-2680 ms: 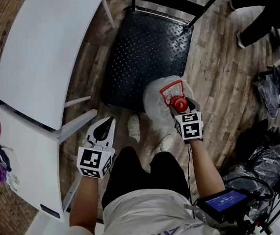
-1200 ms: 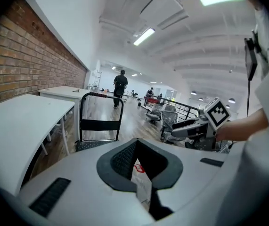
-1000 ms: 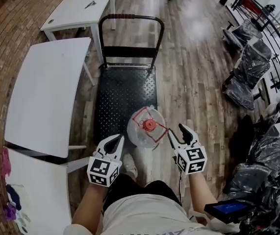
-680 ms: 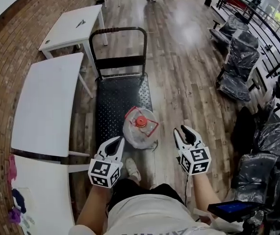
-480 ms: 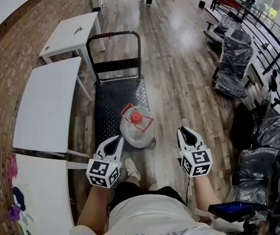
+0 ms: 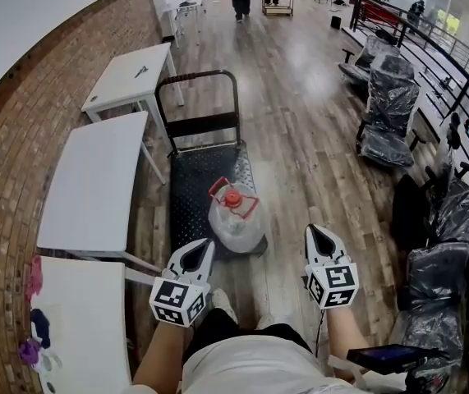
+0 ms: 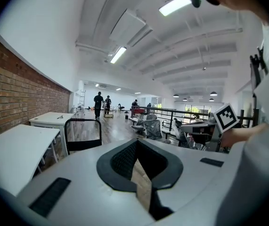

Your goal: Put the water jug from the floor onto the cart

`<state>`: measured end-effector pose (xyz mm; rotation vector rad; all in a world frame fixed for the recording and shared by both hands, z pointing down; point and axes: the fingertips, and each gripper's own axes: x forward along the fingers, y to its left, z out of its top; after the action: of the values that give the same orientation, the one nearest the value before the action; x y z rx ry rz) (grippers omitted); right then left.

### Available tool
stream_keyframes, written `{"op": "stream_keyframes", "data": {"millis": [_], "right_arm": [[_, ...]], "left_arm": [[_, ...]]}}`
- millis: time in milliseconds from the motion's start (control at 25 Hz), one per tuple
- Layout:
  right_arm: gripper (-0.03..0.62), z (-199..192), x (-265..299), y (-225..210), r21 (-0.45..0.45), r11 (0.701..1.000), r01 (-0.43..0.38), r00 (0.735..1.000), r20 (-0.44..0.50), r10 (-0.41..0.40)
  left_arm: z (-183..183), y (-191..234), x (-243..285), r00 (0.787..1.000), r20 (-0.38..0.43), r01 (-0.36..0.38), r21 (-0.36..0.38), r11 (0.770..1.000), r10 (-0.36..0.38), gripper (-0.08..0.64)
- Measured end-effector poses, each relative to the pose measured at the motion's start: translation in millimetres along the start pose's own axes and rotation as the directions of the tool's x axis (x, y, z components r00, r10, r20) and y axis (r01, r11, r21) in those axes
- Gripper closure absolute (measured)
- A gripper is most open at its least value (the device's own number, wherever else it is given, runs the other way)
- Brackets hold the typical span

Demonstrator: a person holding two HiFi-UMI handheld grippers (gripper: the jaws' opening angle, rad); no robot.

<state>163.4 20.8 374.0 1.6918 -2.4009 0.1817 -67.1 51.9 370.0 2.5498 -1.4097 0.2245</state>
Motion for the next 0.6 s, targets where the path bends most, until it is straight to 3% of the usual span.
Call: {"op": "stream_keyframes", "data": {"millis": [400,600], "right_arm": [[0.589,42.0,-11.4,55.3,-0.063,0.996,0.067,0.996,0.058,-0.064],[0.589,48.6,1.6,103.9,-0.076,0.996,0.042,0.998,0.059,-0.037]], "left_arm": [[15.4,41.1,-39.9,0.997,0.055,0.045,0.026,0.999,-0.047,0.56],[21.5,77.7,-69.0,0.998,0.061,0.025,0.052,0.998,-0.028,0.56]]}}
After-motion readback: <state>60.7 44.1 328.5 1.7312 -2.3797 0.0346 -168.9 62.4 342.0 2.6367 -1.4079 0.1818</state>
